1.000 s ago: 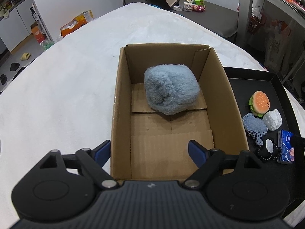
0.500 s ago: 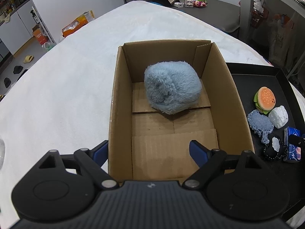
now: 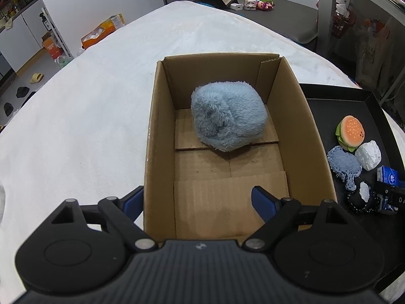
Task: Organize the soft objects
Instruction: 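Grasp the blue Vinda tissue pack with the right gripper, then carry the tissue pack into the box while the left gripper grips the box wall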
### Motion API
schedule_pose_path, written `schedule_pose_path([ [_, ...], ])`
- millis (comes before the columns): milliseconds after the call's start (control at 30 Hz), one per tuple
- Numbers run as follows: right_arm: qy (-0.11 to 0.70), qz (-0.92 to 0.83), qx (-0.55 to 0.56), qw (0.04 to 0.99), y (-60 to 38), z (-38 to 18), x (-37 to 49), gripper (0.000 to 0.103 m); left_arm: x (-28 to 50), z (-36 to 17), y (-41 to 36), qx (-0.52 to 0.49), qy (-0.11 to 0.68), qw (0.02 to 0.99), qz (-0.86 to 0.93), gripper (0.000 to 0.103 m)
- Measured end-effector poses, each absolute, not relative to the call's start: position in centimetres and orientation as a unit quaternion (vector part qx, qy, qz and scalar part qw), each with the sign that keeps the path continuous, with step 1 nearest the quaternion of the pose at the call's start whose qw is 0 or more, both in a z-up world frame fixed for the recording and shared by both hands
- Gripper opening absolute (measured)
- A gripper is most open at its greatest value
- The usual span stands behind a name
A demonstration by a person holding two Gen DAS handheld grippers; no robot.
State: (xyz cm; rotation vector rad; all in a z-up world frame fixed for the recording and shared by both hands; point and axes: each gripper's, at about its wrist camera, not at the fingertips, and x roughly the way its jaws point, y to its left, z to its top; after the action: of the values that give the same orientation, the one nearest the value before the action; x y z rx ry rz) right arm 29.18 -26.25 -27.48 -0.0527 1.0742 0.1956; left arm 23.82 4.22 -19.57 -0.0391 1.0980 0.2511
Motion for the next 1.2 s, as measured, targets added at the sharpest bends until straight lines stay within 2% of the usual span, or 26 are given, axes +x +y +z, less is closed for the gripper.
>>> schedule_pose_path([
  [900,0.427,0.145,-0.034,0.892,-22.0,-19.3,28.8,0.055,21.9,-18.0,6.4,-0.061,0.480,0.869,0.101,0.088],
  [1200,0.406,0.174,-0.052,0.896,-18.8,-17.0,28.6,0.055,21.2,-18.0,7.5,-0.074,0.461,0.880,0.090,0.085],
])
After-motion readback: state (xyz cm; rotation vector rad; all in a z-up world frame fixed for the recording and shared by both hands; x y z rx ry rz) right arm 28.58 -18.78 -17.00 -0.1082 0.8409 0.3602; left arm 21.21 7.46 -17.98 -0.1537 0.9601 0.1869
